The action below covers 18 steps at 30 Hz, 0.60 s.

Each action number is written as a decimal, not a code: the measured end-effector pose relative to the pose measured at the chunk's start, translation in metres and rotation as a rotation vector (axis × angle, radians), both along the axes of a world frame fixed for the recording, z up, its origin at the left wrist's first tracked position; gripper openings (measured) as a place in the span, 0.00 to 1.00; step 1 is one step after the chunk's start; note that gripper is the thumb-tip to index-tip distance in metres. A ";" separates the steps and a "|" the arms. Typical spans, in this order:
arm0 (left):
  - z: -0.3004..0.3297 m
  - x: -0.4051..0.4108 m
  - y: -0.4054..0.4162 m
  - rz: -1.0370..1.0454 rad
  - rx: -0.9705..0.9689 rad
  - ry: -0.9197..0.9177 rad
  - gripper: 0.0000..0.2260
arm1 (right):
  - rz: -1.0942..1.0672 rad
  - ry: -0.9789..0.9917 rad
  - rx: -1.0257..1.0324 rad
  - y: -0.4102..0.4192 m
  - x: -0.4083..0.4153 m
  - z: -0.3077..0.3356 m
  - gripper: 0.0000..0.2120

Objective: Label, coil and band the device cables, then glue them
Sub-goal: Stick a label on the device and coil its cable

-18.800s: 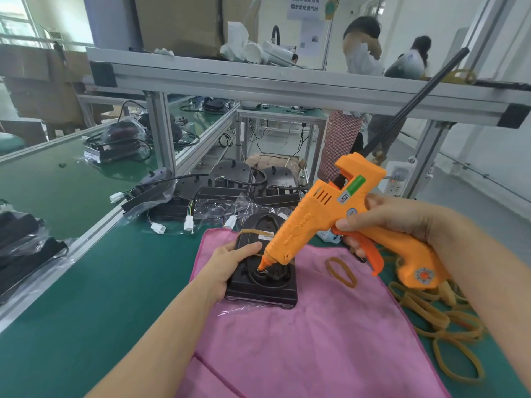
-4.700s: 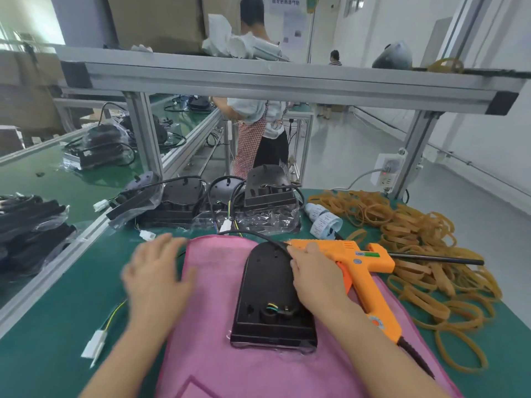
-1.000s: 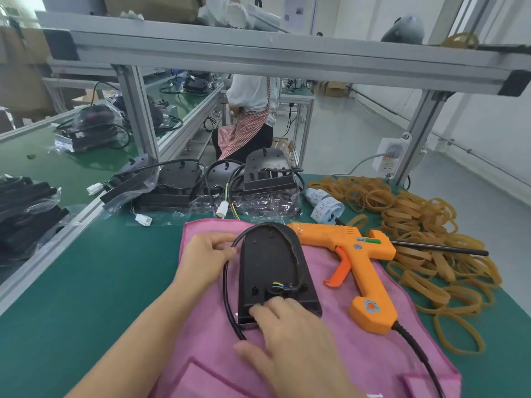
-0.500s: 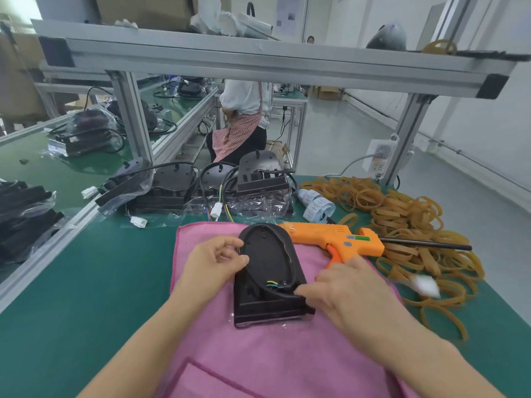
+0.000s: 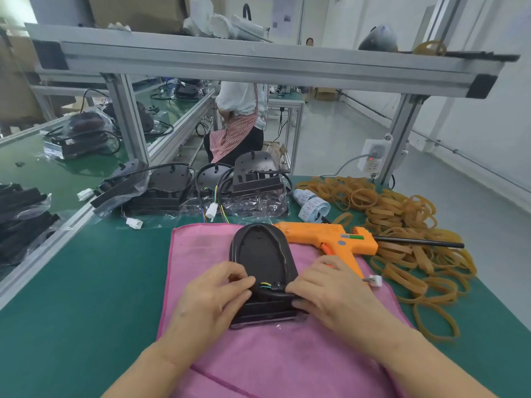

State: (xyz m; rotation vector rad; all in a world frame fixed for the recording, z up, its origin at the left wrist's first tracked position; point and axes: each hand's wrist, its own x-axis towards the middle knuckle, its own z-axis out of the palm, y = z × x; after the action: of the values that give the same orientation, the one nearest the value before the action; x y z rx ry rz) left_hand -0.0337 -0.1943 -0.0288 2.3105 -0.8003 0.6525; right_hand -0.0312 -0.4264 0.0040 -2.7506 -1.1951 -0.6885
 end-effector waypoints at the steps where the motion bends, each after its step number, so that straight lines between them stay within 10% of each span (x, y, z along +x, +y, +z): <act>1: 0.000 0.000 0.002 -0.022 0.021 -0.020 0.12 | 0.023 0.013 0.045 -0.001 -0.001 -0.003 0.07; 9: -0.001 -0.003 0.010 -0.105 0.063 0.010 0.11 | 0.148 0.312 0.097 -0.006 -0.003 -0.010 0.11; 18: -0.003 -0.011 0.019 -0.084 0.189 0.064 0.13 | 0.098 0.221 0.045 -0.004 0.001 -0.005 0.06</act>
State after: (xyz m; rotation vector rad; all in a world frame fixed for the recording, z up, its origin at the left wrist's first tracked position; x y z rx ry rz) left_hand -0.0446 -0.1751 -0.0315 2.4377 -0.9592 0.4820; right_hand -0.0304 -0.4303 -0.0009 -2.6268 -1.2388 -0.3847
